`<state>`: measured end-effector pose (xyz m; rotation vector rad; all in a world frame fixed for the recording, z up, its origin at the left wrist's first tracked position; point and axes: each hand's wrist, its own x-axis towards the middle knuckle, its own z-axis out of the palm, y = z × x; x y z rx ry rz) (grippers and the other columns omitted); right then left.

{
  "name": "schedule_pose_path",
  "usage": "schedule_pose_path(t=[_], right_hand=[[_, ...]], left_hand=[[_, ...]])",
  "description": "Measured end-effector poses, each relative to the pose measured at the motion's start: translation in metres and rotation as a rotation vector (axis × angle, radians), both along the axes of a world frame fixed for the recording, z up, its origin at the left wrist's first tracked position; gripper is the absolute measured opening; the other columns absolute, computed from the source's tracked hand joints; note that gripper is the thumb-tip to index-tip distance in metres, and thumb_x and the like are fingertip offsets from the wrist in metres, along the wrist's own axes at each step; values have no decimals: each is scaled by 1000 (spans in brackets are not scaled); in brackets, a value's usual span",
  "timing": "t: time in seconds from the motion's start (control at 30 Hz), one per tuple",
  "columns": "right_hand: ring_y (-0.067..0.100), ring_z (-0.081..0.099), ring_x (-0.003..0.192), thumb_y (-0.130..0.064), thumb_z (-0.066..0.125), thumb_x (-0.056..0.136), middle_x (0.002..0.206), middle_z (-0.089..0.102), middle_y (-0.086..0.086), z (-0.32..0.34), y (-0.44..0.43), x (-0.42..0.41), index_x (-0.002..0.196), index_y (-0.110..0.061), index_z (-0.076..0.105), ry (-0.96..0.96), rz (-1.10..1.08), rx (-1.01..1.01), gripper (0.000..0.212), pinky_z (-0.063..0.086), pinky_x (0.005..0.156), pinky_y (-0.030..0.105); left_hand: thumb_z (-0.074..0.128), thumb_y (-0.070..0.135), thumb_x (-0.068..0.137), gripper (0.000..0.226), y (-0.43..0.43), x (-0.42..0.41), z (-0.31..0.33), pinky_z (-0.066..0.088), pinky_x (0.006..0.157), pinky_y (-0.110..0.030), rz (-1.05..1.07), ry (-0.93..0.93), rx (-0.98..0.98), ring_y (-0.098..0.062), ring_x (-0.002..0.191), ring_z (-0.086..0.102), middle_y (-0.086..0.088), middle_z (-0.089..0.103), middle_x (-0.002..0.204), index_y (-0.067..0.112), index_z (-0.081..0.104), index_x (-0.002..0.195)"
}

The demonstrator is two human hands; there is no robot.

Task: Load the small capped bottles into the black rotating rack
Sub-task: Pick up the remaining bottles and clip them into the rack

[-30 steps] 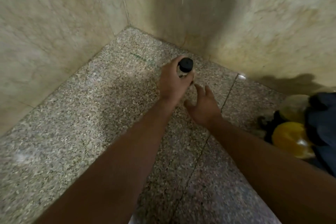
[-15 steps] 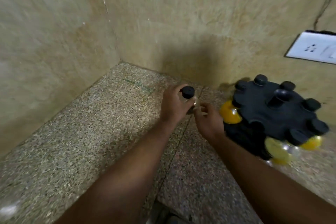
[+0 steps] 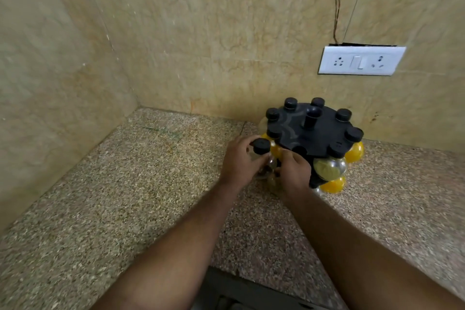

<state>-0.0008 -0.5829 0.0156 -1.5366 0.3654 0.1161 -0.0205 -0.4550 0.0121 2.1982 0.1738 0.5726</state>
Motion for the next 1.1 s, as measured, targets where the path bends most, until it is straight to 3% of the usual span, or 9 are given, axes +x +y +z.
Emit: schedule_pose_path(t=[0.1,0.23,0.33,0.5,0.67,0.77,0.93,1.1], right_hand=[[26,58,75,-31,55,95,83,66,9,0,-17,1,92,-8,71,73,-92,53,29,45,66,39],[24,59,74,-30,56,95,79,65,7,3,-46,6,88,-10,67,90,-180,121,24,45,65,37],[20,53,65,-25,56,98,75,60,5,6,-65,11,81,-12,62,90,-187,138,22,39,54,32],[16,50,59,-26,61,99,86,69,3,8,-78,20,87,-13,64,160,-141,194,18,37,52,29],[16,43,48,-24,69,94,67,58,4,7,-80,30,77,-11,61,220,-143,160,23,33,42,26],[16,41,44,-24,71,92,63,53,5,7,-79,34,82,-10,61,239,-148,178,20,32,37,22],[13,38,40,-23,71,92,60,51,4,6,-80,36,88,-11,62,241,-111,179,15,31,38,23],[16,38,41,-25,71,92,56,47,4,4,-83,37,76,-12,58,233,-95,138,24,31,40,24]], left_hand=[[82,43,77,59,-12,-2,6,43,83,-13,-34,29,4,-6,109,50,4,59,123,22,63,129],[80,47,76,57,-30,-1,4,50,97,-33,-107,42,46,-14,116,53,3,58,122,25,64,126],[82,42,77,57,-46,0,2,48,99,-31,-141,53,59,-14,118,52,1,56,124,23,64,128],[79,41,81,59,-61,9,2,50,100,-35,-196,66,71,-17,118,54,0,55,125,21,60,134],[78,39,83,57,-65,21,6,50,96,-34,-207,88,125,-19,115,54,-2,54,123,22,57,134],[77,37,85,55,-68,28,7,50,96,-34,-258,116,146,-21,115,54,-3,51,123,21,57,134],[76,37,84,55,-71,38,1,53,91,-33,-231,112,197,-20,111,54,-1,44,122,24,55,133],[74,44,84,54,-74,44,1,54,80,-33,-174,117,266,-18,108,55,3,44,121,27,54,131]])
